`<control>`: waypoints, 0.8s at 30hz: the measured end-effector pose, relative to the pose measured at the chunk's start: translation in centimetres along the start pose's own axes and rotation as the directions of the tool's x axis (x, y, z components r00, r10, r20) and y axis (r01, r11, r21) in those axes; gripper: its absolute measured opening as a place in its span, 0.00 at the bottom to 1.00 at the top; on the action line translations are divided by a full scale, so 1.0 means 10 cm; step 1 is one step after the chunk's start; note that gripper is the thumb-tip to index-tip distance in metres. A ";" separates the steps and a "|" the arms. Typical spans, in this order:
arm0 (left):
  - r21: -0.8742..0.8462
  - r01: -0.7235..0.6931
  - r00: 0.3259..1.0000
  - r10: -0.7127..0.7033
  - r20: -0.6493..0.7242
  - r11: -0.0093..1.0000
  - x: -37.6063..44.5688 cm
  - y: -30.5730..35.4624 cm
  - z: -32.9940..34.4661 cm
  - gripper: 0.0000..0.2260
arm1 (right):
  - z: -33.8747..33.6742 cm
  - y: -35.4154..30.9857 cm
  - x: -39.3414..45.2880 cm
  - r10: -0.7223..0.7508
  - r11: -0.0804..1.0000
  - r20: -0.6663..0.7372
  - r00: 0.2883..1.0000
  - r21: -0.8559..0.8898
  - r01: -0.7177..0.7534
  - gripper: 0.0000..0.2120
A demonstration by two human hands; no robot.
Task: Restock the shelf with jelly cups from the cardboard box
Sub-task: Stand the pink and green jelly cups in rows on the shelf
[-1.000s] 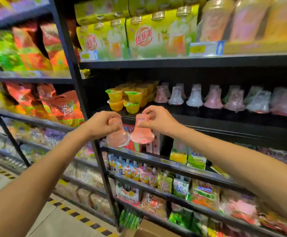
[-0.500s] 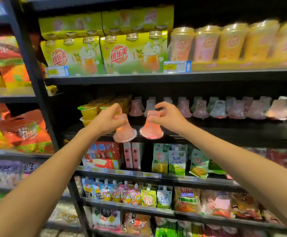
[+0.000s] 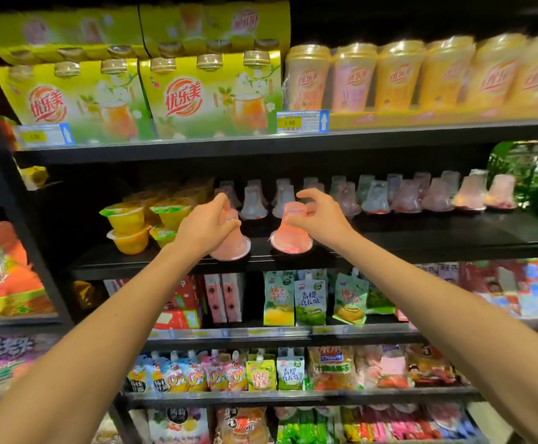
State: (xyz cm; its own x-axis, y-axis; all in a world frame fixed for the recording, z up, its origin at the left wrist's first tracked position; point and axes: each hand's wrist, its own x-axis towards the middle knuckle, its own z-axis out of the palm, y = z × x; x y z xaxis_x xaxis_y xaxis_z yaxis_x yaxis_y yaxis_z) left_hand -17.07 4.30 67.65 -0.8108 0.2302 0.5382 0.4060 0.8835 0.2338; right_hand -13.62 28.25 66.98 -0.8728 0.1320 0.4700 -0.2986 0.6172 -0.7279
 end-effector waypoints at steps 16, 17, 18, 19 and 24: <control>-0.264 0.237 0.968 -0.252 -0.023 0.935 0.28 -0.16 0.61 0.12 | 0.53 0.14 0.32 0.051 0.998 0.047 0.998 -0.043 -0.049 0.21; -0.278 0.240 0.966 -0.256 -0.022 0.930 0.30 -0.15 0.62 0.13 | 0.56 0.14 0.35 0.044 0.998 0.054 0.998 -0.042 -0.041 0.22; -0.290 0.244 0.965 -0.261 -0.019 0.925 0.31 -0.15 0.64 0.13 | 0.58 0.13 0.36 0.042 0.998 0.063 0.997 -0.044 -0.039 0.23; -0.294 0.250 0.964 -0.266 -0.017 0.923 0.33 -0.15 0.67 0.13 | 0.60 0.12 0.38 0.042 0.998 0.073 0.996 -0.042 -0.039 0.24; -0.278 0.212 0.973 -0.229 -0.029 0.937 0.34 -0.19 0.76 0.14 | 0.68 0.13 0.38 0.047 0.998 0.087 0.995 0.026 -0.050 0.27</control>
State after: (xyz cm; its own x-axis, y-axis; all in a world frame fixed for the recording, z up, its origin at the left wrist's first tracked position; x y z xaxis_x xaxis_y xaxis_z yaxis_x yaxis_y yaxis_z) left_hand -23.76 6.51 62.89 -0.8695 0.0102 0.4939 0.3260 0.7630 0.5582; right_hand -20.01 24.26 64.42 -0.9162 0.0933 0.3898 -0.2648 0.5892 -0.7634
